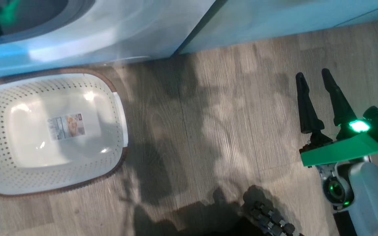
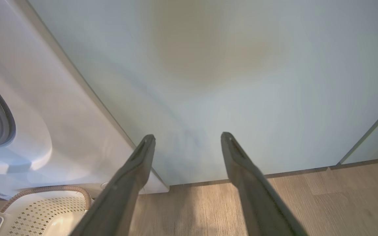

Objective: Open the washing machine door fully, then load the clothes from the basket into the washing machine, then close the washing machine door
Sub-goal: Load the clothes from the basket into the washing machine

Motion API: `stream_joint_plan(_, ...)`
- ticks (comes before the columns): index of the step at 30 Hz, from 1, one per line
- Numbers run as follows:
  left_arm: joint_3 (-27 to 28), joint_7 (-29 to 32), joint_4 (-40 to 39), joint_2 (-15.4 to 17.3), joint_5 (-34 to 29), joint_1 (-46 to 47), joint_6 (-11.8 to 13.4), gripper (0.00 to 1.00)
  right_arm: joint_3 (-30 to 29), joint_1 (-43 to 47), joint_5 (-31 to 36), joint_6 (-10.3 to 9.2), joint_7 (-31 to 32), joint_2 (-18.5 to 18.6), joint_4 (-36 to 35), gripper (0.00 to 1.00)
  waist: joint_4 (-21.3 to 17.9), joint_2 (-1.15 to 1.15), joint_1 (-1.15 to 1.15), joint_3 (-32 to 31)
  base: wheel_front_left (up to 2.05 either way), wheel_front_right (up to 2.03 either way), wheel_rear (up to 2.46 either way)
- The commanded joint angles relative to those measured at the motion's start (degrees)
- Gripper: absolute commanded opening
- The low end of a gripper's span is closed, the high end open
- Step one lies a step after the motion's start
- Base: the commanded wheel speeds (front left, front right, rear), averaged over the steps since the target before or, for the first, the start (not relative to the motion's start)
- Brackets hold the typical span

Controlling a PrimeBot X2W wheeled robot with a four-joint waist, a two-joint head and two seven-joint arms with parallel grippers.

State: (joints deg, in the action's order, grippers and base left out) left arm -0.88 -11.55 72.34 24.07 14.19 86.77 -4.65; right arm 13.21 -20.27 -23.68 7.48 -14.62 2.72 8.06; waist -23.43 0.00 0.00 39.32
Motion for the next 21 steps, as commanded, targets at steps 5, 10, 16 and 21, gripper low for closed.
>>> stream_joint_plan(5,-1.16,-1.64,-0.50,0.95,0.17,-5.72,-1.14,1.00,-0.09,3.14,0.85,0.01,-0.38,0.16,-0.89,1.00,1.05,0.00,0.00,-4.89,0.00,0.00,0.00)
stream_joint_plan(10,-1.10,-2.96,-1.12,-0.57,1.36,-12.03,-1.87,1.00,-0.86,4.83,1.43,0.01,-0.38,0.16,-0.48,1.00,2.07,0.00,0.00,-8.63,0.00,0.00,0.00)
stream_joint_plan(16,-0.31,-3.40,-5.25,-2.27,2.97,-20.41,-2.27,1.00,-1.85,7.34,2.41,0.01,-0.38,0.16,0.06,1.00,3.72,0.00,0.00,-13.49,0.00,0.00,0.00)
stream_joint_plan(21,0.86,-3.43,-11.64,-3.66,4.64,-29.22,-2.57,1.00,-2.65,9.53,2.81,0.01,-0.38,0.52,0.31,1.00,5.02,0.00,0.00,-18.05,0.00,0.00,0.00)
